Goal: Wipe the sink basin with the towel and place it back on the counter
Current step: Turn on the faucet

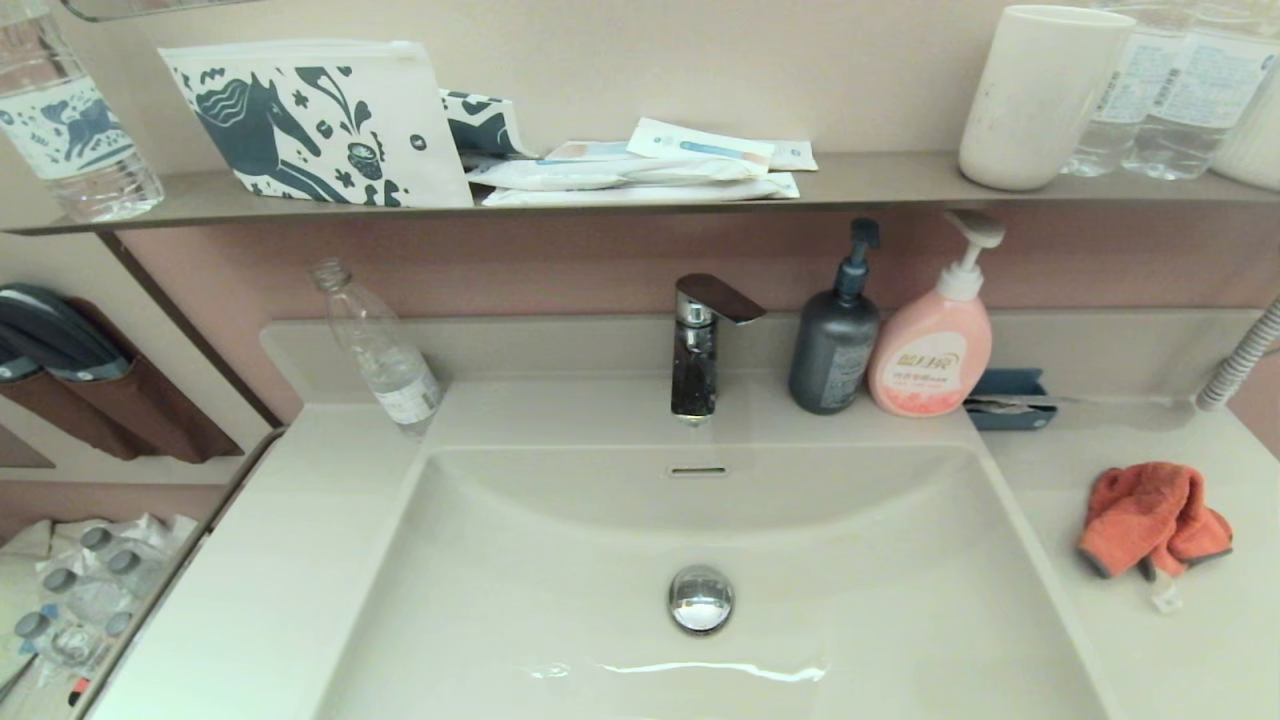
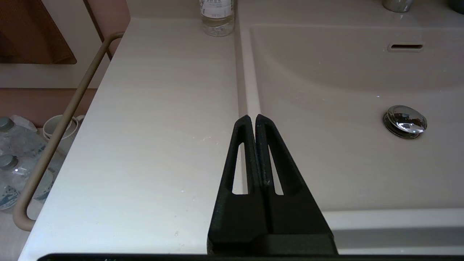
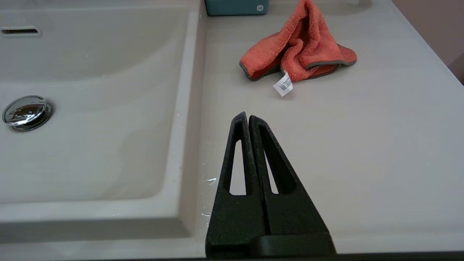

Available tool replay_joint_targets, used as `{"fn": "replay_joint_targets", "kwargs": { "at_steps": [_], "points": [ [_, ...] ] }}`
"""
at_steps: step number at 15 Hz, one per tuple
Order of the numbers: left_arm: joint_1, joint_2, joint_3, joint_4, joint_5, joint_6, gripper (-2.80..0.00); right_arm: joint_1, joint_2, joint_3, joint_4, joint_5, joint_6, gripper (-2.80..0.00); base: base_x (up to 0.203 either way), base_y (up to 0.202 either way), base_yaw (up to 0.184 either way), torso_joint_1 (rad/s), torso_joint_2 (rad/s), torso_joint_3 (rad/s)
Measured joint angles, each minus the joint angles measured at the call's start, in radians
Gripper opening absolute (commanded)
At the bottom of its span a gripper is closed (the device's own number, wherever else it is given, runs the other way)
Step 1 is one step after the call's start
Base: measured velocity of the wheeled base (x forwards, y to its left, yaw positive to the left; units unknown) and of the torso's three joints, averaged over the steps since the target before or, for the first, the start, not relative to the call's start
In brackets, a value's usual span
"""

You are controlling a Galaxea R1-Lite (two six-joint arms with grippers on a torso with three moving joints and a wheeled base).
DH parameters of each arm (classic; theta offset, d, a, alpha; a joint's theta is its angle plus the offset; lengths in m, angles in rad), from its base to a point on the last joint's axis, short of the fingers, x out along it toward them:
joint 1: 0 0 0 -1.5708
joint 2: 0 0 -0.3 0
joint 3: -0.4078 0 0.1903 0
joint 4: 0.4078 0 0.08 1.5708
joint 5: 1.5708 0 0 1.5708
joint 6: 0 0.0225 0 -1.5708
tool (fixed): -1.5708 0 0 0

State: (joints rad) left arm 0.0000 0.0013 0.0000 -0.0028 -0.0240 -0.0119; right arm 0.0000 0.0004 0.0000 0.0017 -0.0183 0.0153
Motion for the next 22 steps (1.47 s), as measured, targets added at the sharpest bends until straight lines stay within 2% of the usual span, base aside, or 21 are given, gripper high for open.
{"fn": "replay_joint_targets", "kwargs": {
  "at_steps": [22],
  "points": [
    [0.000, 0.000, 0.000, 0.002, 0.001, 0.005, -2.80, 0.000, 0.000, 0.000, 0.000, 0.000, 0.000, -2.80, 0.000, 0.000, 0.000, 0.000, 0.00, 0.000]
  ]
}}
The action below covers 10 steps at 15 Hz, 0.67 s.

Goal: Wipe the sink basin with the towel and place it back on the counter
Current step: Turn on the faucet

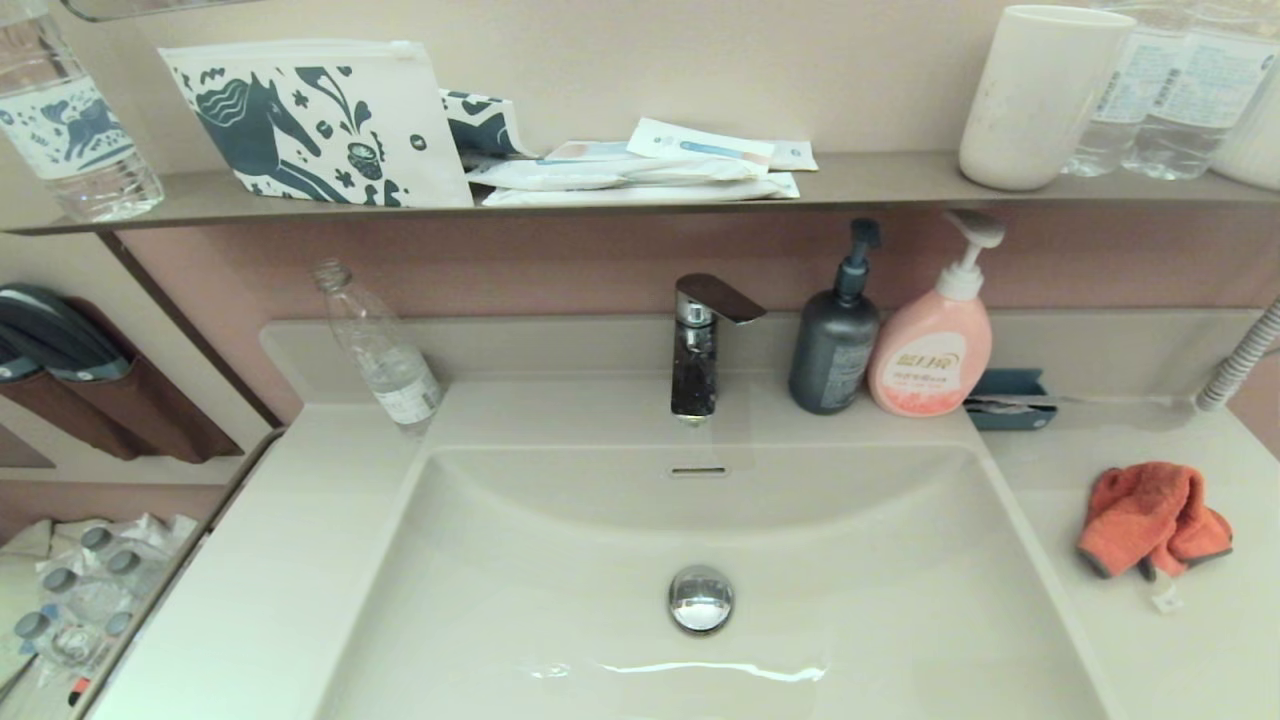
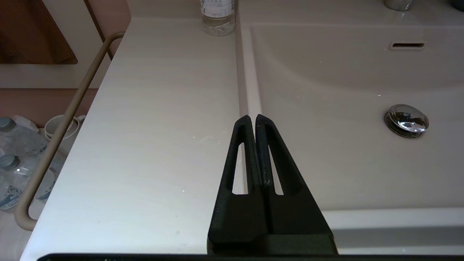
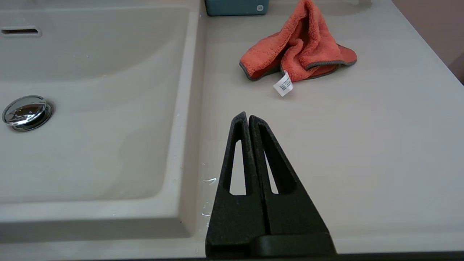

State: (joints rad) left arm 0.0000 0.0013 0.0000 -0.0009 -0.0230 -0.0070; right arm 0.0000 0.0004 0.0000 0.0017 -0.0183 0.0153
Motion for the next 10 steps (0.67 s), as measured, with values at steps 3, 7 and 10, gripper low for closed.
{"fn": "replay_joint_targets", "kwargs": {
  "at_steps": [3, 7, 10],
  "points": [
    [0.000, 0.000, -0.018, 0.001, -0.008, 0.032, -2.80, 0.000, 0.000, 0.000, 0.000, 0.000, 0.000, -2.80, 0.000, 0.000, 0.000, 0.000, 0.00, 0.000],
    [0.000, 0.064, -0.162, 0.037, -0.129, 0.046, -2.80, 0.000, 0.000, 0.000, 0.000, 0.000, 0.000, -2.80, 0.000, 0.000, 0.000, 0.000, 0.00, 0.000],
    [0.000, 0.215, -0.236, 0.013, -0.222, 0.046, -2.80, 0.000, 0.000, 0.000, 0.000, 0.000, 0.000, -2.80, 0.000, 0.000, 0.000, 0.000, 0.00, 0.000]
  ]
}}
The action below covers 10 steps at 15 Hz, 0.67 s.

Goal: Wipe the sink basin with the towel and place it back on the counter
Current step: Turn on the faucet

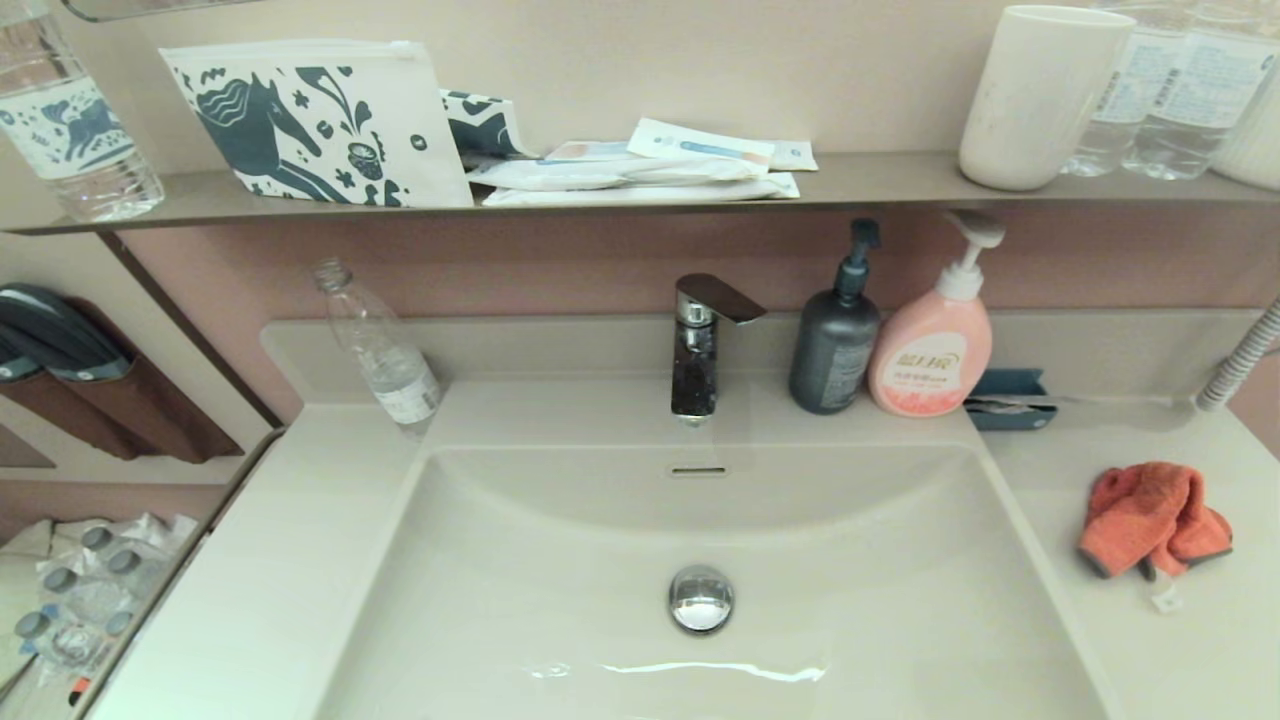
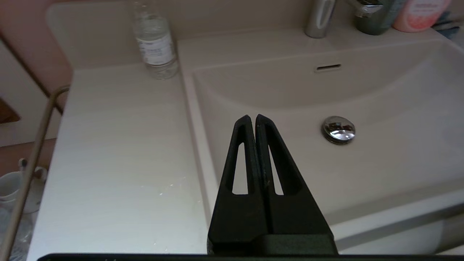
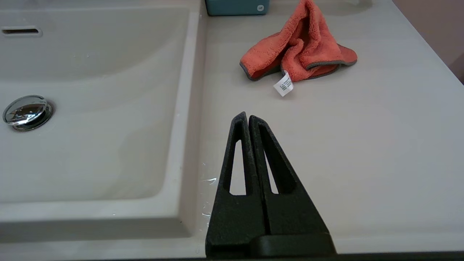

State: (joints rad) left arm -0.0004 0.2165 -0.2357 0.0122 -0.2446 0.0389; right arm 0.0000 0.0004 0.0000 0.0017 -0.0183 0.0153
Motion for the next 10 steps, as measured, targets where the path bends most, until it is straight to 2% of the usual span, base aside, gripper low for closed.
{"fn": "replay_joint_targets", "kwargs": {
  "at_steps": [3, 6, 8, 10],
  "points": [
    [-0.002, 0.203, -0.042, -0.113, -0.079, -0.004, -2.80, 0.000, 0.000, 0.000, 0.000, 0.000, 0.000, -2.80, 0.000, 0.000, 0.000, 0.000, 0.00, 0.000],
    [-0.014, 0.420, -0.074, -0.273, -0.108, -0.027, -2.80, 0.000, 0.000, 0.000, 0.000, 0.000, 0.000, -2.80, 0.000, 0.000, 0.000, 0.000, 0.00, 0.000],
    [-0.079, 0.545, -0.089, -0.397, -0.118, -0.076, -2.80, 0.000, 0.000, 0.000, 0.000, 0.000, 0.000, -2.80, 0.000, 0.000, 0.000, 0.000, 0.00, 0.000],
    [-0.189, 0.639, -0.111, -0.504, -0.120, -0.158, -2.80, 0.000, 0.000, 0.000, 0.000, 0.000, 0.000, -2.80, 0.000, 0.000, 0.000, 0.000, 0.00, 0.000]
  ]
}}
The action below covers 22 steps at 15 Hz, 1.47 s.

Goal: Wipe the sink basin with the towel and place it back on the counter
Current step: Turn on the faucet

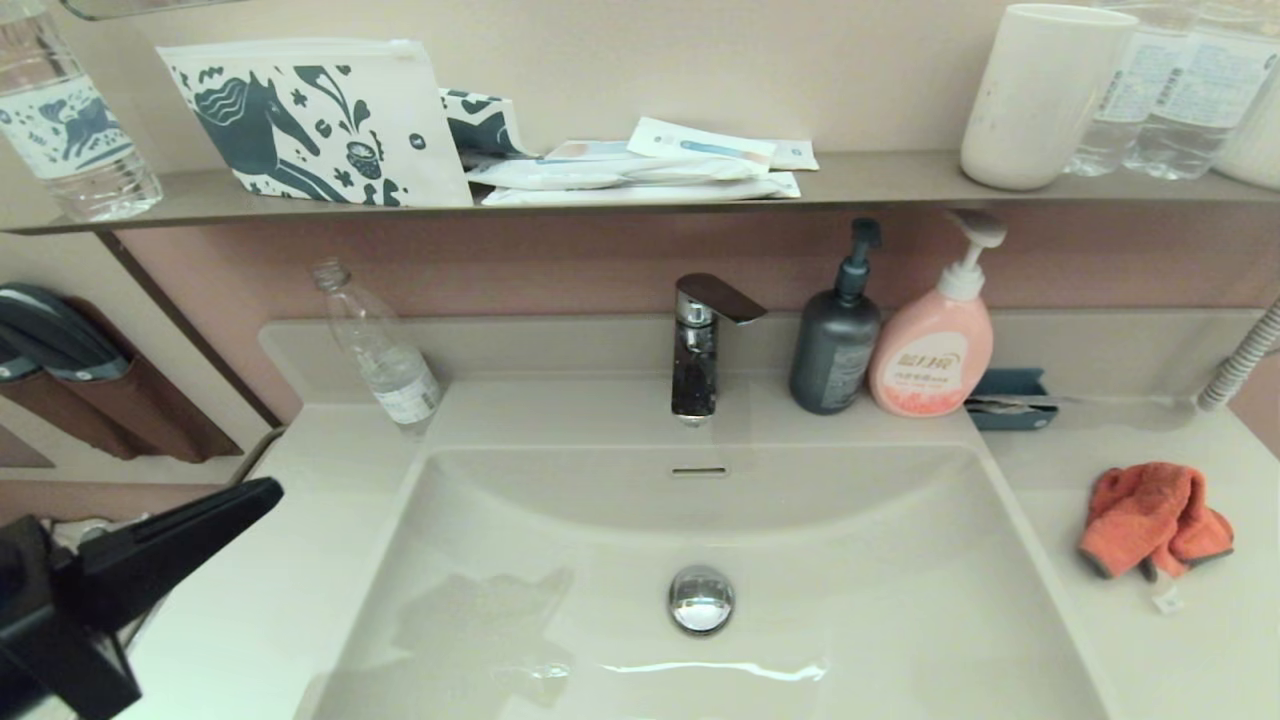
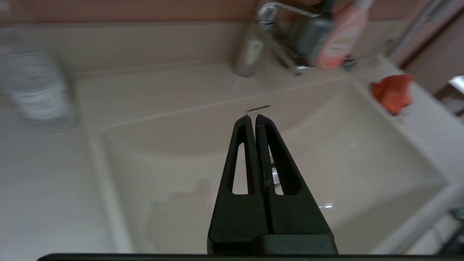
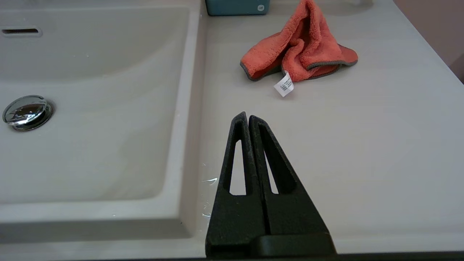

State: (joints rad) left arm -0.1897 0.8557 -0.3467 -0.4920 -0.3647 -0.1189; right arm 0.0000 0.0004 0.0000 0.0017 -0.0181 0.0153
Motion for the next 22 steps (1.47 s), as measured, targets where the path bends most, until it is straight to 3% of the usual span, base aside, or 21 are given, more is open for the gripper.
{"fn": "replay_joint_targets", "kwargs": {
  "at_steps": [2, 6, 13, 18, 22],
  "points": [
    [-0.063, 0.091, -0.031, -0.053, 0.006, -0.044, -2.80, 0.000, 0.000, 0.000, 0.000, 0.000, 0.000, -2.80, 0.000, 0.000, 0.000, 0.000, 0.00, 0.000],
    [-0.142, 0.307, -0.072, -0.221, 0.057, -0.050, -2.80, 0.000, 0.000, 0.000, 0.000, 0.000, 0.000, -2.80, 0.000, 0.000, 0.000, 0.000, 0.00, 0.000],
    [-0.394, 0.607, -0.290, -0.379, 0.372, -0.044, -2.80, 0.000, 0.000, 0.000, 0.000, 0.000, 0.000, -2.80, 0.000, 0.000, 0.000, 0.000, 0.00, 0.000],
    [-0.455, 0.728, -0.340, -0.429, 0.395, -0.006, -2.80, 0.000, 0.000, 0.000, 0.000, 0.000, 0.000, -2.80, 0.000, 0.000, 0.000, 0.000, 0.00, 0.000],
    [-0.531, 0.847, -0.368, -0.571, 0.499, 0.088, -2.80, 0.000, 0.000, 0.000, 0.000, 0.000, 0.000, -2.80, 0.000, 0.000, 0.000, 0.000, 0.00, 0.000]
  ]
}}
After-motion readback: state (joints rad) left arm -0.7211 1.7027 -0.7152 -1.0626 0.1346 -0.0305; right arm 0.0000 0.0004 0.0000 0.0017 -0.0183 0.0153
